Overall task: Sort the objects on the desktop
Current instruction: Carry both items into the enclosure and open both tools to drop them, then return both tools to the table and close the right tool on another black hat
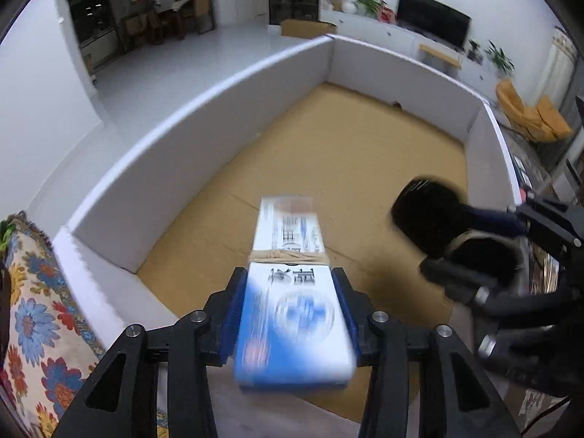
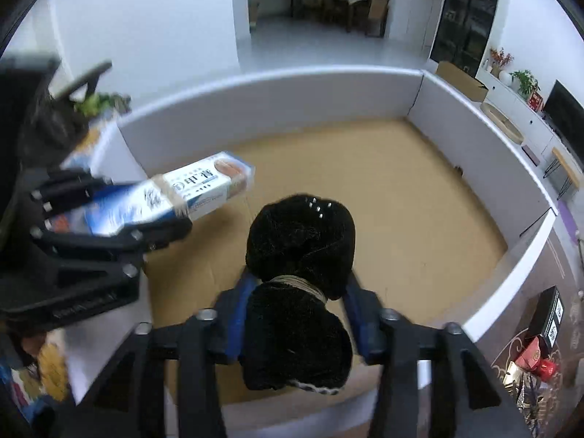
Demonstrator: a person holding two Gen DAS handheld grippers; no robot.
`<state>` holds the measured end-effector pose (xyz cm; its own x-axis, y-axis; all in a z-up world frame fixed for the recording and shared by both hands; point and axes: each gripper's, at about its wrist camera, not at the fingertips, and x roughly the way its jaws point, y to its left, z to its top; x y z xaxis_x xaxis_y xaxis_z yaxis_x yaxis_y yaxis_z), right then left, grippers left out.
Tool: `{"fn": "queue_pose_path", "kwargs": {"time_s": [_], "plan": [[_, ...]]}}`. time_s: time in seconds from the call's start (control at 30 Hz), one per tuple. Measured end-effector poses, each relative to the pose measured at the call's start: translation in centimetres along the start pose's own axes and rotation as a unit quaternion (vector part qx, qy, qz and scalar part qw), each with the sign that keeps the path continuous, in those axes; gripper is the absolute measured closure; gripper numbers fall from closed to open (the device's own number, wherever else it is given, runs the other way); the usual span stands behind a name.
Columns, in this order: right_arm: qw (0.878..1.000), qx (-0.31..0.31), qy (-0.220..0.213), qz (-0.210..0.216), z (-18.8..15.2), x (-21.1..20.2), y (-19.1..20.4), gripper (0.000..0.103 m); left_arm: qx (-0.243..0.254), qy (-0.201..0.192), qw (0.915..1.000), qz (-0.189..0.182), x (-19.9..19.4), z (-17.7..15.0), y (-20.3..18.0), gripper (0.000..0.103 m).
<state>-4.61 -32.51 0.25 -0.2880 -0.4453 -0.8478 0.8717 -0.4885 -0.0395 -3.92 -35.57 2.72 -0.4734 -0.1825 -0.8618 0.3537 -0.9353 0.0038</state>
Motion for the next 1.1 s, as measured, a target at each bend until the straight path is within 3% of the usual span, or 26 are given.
{"fn": "queue_pose_path", "kwargs": {"time_s": [0.03, 0.07, 0.23, 0.37, 0.57, 0.63, 0.7, 0.77, 0.83, 0.9, 1.1], "plan": [[1.000, -0.009, 0.003, -0.002, -0.2, 0.2, 0.2, 0.035, 0.018, -0.001, 0.9998, 0.001, 0.2, -0.1, -0.6, 0.038], [1.000, -0.023, 0.008, -0.009, -0.5, 0.5, 0.5, 0.035, 0.044, -0.003, 0.9987, 0.024, 0.5, -0.1, -1.4, 0.033], [0.993, -0.096, 0.021, -0.057, -2.6, 1.1, 1.4, 0.034, 0.118, -0.003, 0.9895, 0.083, 1.5, -0.6, -3.5, 0.015], [0.994, -0.092, 0.016, -0.056, -3.1, 0.9, 1.1, 0.034, 0.128, 0.002, 0.9863, 0.104, 1.6, -0.8, -3.6, 0.015], [0.994, -0.092, 0.012, -0.055, -4.5, 0.4, 2.1, 0.034, 0.128, -0.001, 0.9864, 0.103, 1.7, -0.8, -3.4, 0.015], [0.996, -0.076, 0.004, -0.040, -4.8, -0.1, 2.1, 0.034, 0.116, -0.011, 0.9887, 0.095, 1.5, -0.5, -3.2, 0.013], [0.997, -0.055, -0.019, -0.054, -4.8, -1.6, 1.9, 0.029, 0.097, -0.031, 0.9909, 0.088, 0.3, -0.7, -2.7, 0.013], [0.995, -0.040, -0.058, -0.064, -5.6, -4.3, 1.4, 0.000, 0.090, -0.064, 0.9907, 0.079, -1.6, -0.8, -2.7, 0.013], [0.993, -0.028, -0.085, -0.083, -7.0, -6.7, 1.0, 0.000, 0.090, -0.091, 0.9895, 0.067, -3.6, -0.9, -3.2, 0.010], [0.990, -0.017, -0.093, -0.108, -7.3, -8.1, 0.2, 0.000, 0.090, -0.110, 0.9889, 0.043, -5.2, -0.6, -4.5, 0.001], [0.976, 0.041, -0.100, -0.191, -13.9, -12.5, -5.1, 0.000, 0.133, -0.137, 0.9797, -0.061, -9.8, -1.9, -11.8, 0.000]]}}
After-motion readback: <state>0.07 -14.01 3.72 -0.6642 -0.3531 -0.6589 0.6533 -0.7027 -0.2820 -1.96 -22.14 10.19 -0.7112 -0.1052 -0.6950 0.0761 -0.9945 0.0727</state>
